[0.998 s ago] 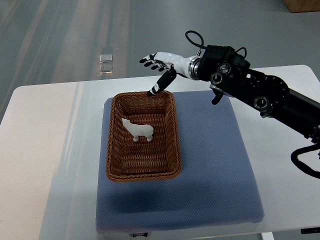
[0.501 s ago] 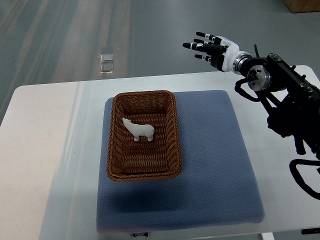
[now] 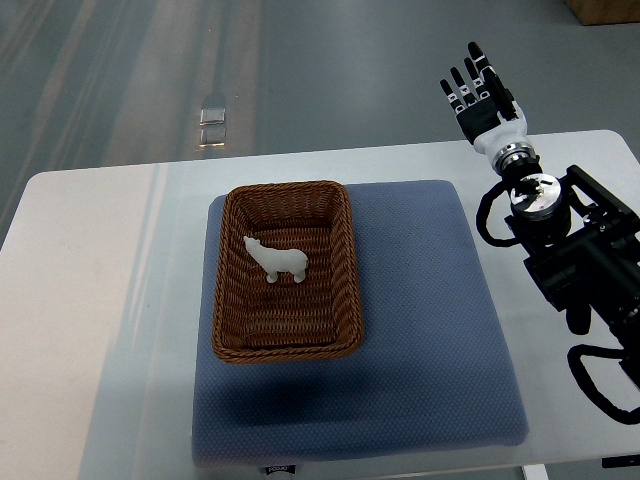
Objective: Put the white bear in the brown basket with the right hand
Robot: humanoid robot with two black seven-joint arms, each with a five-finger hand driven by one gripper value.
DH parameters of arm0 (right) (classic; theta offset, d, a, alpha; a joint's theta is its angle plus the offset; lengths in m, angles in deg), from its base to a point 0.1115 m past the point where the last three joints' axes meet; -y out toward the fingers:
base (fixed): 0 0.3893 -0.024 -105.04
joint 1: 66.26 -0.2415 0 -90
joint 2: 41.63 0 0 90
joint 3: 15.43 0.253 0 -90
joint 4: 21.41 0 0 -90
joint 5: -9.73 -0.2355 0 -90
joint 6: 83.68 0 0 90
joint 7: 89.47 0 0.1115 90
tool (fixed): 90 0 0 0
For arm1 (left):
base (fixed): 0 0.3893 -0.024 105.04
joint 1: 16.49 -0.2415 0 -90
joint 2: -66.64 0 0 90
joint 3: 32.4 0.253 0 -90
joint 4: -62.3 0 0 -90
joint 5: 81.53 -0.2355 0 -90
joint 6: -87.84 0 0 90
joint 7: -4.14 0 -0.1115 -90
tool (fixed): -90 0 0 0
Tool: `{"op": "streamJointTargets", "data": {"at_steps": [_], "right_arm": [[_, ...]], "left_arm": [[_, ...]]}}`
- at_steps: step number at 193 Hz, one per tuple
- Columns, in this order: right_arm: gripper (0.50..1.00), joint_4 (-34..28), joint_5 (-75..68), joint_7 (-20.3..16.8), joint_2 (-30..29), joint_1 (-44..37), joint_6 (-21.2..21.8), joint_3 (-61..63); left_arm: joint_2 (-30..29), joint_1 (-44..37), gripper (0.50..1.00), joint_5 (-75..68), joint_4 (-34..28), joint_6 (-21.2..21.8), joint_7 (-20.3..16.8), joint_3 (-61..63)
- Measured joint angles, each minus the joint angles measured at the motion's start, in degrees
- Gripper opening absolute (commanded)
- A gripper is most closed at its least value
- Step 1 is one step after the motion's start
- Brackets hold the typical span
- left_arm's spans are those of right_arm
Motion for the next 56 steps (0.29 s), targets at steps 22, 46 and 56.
{"op": "streamJointTargets", "data": {"at_steps": [22,46,56], "right_arm": [[0.934,0.01,-0.25,0.81,-1.05,1.35,0.45,-0.01],[0.934,0.01,-0.27,0.91,-1.59,2.19,0.94,-0.02],[0.934,0.01,-0.27,0.91,-1.61,2.24,0.99,-0.05]], "left_arm": [[0.0,-0.01,1.0,0.0,0.0,-0.02,0.0,0.0],[0.0,0.0,1.0,0.0,0.06,-0.03,0.0,0.02],[0.0,0.01,1.0,0.0,0.06,-0.03,0.0,0.03]]}}
